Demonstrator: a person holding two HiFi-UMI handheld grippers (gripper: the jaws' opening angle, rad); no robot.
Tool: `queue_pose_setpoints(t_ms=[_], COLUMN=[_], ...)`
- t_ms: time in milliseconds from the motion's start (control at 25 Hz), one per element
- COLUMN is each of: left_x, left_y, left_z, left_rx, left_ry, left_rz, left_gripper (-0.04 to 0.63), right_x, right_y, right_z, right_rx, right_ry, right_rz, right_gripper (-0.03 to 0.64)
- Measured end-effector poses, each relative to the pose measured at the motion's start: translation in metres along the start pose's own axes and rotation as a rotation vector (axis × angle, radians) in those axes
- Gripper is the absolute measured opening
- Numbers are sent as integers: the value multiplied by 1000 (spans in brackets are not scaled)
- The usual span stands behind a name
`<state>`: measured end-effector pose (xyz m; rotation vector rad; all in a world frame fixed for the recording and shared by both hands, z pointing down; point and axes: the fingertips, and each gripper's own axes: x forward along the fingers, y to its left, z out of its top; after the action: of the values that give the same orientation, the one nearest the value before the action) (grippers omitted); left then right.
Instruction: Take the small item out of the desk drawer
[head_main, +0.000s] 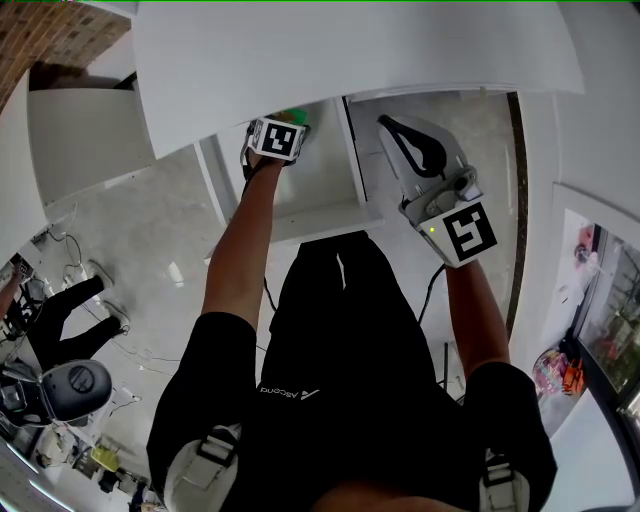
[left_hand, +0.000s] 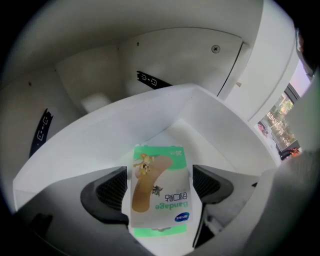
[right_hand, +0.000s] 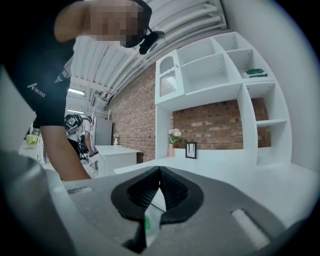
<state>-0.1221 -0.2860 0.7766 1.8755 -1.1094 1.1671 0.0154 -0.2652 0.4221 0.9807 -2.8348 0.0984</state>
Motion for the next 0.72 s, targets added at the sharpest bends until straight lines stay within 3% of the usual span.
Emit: queue_pose_setpoints(t_ms=[400, 720], left_x=[4, -7], left_y=[-7, -17], left_z=[-5, -5], left_rx=[5, 42], left_ry=[16, 16], left_rz=[3, -2], left_gripper=[344, 342], right_x=[-5, -8], right_y=[1, 1], right_z=[-9, -8], right_rx=[11, 12], right_ry=[10, 6], right_rz=[-7, -13], right_gripper=[3, 3])
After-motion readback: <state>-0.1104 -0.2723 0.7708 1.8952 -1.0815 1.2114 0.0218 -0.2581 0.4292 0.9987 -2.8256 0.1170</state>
